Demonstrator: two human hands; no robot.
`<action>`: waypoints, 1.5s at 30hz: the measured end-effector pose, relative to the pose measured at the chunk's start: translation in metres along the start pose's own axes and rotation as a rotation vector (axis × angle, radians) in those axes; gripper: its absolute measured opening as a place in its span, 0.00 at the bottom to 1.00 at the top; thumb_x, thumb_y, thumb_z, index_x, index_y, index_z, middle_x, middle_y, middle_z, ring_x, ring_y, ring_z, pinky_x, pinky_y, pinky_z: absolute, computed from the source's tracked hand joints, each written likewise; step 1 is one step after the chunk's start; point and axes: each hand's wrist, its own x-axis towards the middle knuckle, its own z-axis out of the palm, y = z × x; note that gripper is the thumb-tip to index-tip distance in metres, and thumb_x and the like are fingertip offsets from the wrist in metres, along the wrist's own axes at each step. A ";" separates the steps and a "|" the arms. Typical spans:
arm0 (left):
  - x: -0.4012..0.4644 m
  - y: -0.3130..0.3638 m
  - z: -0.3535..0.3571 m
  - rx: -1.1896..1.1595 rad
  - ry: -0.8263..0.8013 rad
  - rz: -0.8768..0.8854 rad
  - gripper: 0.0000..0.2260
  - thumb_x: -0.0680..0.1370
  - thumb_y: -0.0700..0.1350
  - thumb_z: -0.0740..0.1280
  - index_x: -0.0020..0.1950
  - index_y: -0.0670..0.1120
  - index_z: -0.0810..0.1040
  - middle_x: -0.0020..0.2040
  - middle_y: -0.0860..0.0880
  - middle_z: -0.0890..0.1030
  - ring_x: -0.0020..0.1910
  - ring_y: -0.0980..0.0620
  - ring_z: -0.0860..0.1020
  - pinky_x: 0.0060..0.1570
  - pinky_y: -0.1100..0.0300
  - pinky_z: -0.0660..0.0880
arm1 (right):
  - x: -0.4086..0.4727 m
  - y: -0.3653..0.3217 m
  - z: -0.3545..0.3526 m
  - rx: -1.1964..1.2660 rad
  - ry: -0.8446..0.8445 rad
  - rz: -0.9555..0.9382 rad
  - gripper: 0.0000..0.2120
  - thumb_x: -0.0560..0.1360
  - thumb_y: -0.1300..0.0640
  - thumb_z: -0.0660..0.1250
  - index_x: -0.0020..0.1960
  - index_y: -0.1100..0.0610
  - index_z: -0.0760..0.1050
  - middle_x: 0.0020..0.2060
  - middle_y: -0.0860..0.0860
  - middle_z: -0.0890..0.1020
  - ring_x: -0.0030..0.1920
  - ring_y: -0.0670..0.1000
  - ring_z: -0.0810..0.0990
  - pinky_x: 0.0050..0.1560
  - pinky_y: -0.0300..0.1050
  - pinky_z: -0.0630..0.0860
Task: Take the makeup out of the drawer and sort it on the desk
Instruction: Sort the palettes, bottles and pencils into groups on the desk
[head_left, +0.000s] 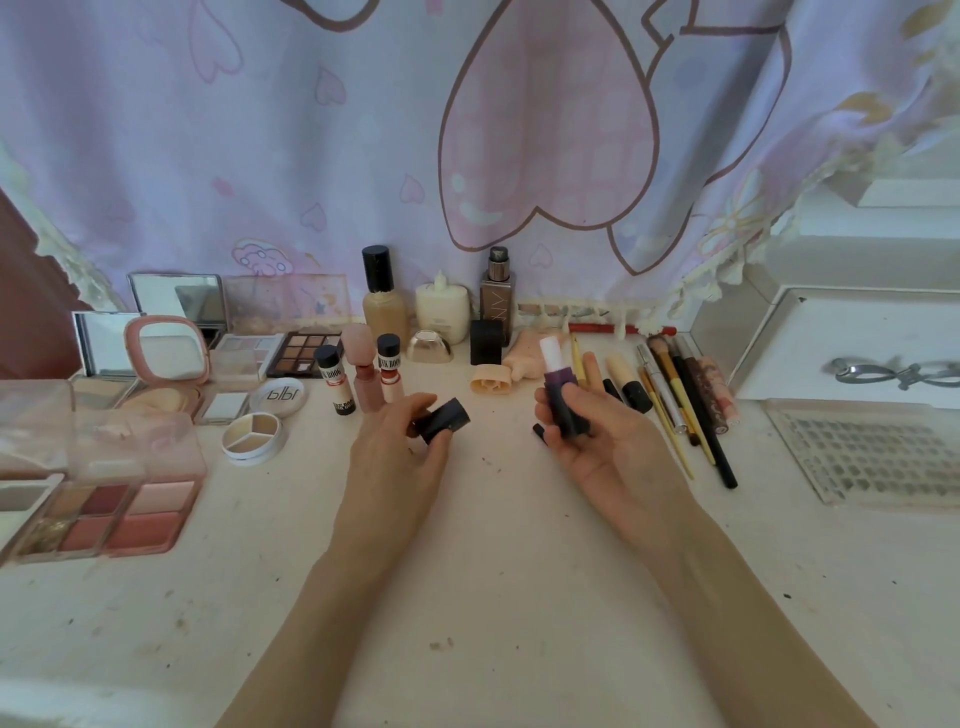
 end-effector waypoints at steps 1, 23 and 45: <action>0.000 0.000 0.002 0.006 -0.032 -0.043 0.16 0.75 0.42 0.67 0.62 0.48 0.72 0.52 0.52 0.76 0.46 0.56 0.70 0.48 0.70 0.64 | 0.001 0.001 0.000 -0.003 -0.026 0.010 0.06 0.75 0.65 0.63 0.50 0.61 0.77 0.38 0.54 0.83 0.38 0.49 0.81 0.41 0.39 0.79; 0.010 -0.004 0.017 0.109 -0.088 0.161 0.16 0.76 0.45 0.66 0.63 0.44 0.75 0.47 0.48 0.71 0.49 0.50 0.70 0.46 0.67 0.60 | 0.045 0.006 0.012 -1.290 -0.101 -0.503 0.11 0.70 0.55 0.71 0.43 0.40 0.73 0.40 0.36 0.80 0.44 0.35 0.78 0.70 0.55 0.61; 0.016 -0.004 0.021 0.138 -0.123 0.219 0.11 0.75 0.39 0.67 0.57 0.40 0.77 0.47 0.42 0.77 0.47 0.44 0.73 0.45 0.58 0.66 | 0.053 0.011 0.010 -1.590 -0.095 -0.563 0.12 0.74 0.58 0.67 0.56 0.50 0.73 0.49 0.44 0.82 0.55 0.43 0.78 0.52 0.15 0.33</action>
